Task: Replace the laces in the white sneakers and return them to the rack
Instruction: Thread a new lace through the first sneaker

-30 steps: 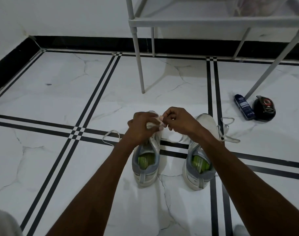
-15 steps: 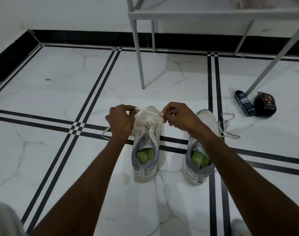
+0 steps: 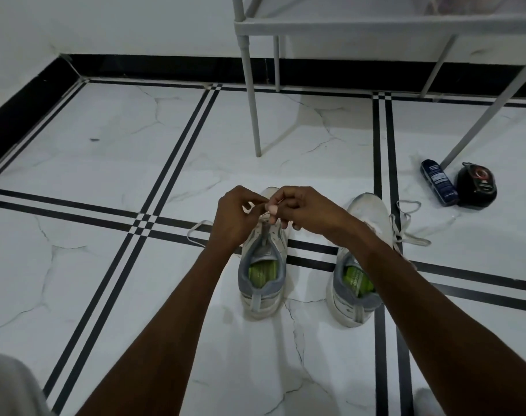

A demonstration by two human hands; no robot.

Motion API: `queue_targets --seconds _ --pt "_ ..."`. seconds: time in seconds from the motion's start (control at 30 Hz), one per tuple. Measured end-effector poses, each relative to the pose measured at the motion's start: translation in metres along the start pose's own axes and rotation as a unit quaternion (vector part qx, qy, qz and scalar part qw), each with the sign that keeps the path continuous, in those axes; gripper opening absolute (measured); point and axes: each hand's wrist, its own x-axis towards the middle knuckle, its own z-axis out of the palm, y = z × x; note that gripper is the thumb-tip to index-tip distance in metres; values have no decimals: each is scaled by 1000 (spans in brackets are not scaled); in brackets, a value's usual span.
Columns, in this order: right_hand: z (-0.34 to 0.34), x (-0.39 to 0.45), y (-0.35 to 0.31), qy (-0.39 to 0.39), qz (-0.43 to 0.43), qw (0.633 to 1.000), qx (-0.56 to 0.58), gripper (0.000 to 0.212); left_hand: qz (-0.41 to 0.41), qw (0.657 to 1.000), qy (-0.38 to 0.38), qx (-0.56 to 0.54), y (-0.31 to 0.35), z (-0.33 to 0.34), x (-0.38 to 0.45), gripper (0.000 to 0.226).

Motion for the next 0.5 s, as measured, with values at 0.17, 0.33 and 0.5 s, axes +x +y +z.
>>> queue_targets --seconds 0.17,0.33,0.5 --pt "2 10 5 0 21 999 -40 17 -137 990 26 7 -19 -12 -17 17" --pt "10 22 10 118 -14 981 -156 6 -209 967 -138 -55 -17 -13 -37 13" --pt "20 26 17 130 -47 946 -294 12 -177 972 -143 -52 -24 -14 -46 35"
